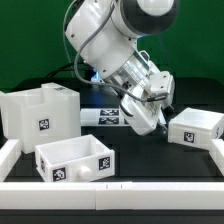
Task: Assemble drawer
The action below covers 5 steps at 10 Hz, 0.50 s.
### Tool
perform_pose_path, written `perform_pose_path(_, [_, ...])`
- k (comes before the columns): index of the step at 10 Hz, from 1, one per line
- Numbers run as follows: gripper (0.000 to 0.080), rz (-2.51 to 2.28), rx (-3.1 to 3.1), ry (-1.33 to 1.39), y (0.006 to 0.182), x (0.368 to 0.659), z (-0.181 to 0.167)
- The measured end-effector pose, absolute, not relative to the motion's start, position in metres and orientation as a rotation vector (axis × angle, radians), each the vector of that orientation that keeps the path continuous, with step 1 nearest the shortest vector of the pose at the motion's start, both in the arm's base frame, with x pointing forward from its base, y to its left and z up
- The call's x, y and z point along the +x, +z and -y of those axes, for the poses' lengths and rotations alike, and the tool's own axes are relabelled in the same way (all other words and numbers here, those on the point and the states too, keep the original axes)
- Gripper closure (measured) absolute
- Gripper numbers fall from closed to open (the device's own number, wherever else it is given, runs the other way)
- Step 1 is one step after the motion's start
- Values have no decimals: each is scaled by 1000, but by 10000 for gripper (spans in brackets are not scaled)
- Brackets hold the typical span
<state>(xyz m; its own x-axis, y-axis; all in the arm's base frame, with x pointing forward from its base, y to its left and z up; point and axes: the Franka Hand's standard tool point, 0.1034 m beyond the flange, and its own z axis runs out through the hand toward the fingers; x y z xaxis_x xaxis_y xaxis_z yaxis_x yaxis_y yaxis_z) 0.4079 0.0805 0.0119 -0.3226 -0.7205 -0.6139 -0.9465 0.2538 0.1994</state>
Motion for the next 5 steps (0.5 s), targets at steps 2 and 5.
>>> perform_pose_path(2, [150, -2155, -1496, 778, 12, 408, -81])
perform_pose_path(5, [150, -2157, -1494, 778, 12, 408, -80])
